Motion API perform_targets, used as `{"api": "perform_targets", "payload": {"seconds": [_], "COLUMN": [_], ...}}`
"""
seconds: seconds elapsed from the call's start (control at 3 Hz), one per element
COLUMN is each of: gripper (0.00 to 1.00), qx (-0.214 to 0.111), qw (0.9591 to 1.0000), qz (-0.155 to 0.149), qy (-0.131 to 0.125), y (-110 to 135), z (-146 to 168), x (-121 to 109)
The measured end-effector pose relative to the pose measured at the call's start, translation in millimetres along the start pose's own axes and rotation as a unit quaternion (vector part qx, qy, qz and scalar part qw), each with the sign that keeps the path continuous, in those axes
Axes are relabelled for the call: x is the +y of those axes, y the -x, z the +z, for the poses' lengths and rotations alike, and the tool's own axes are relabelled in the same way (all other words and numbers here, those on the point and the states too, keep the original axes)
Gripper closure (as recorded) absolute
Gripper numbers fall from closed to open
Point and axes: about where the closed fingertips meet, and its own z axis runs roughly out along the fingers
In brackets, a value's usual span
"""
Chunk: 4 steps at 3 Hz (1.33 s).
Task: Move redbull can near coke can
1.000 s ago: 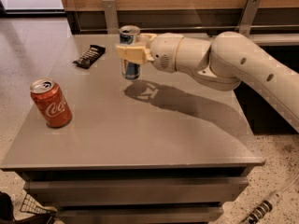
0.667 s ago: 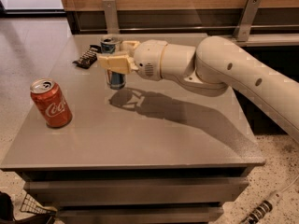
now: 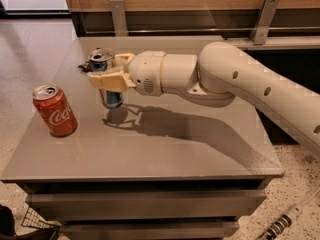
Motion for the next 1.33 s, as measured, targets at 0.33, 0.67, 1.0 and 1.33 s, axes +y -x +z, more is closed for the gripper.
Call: {"api": "perform_targets", "payload": {"seconds": [0.33,0.67,1.0,1.33], "gripper": [1.00,1.00,1.00,1.00], "qx": [-0.005,-0.003,0.002,0.000], "qw": [0.9999,0.9996,0.9996,0.9991], "qz": [0.003,0.003,-0.002,-0.011], "qy": [0.016,0.029,0.030,0.041], "y": [-8,-15,-20,-26], "z": [13,22,21,20], "x": [21,36,44,50]}}
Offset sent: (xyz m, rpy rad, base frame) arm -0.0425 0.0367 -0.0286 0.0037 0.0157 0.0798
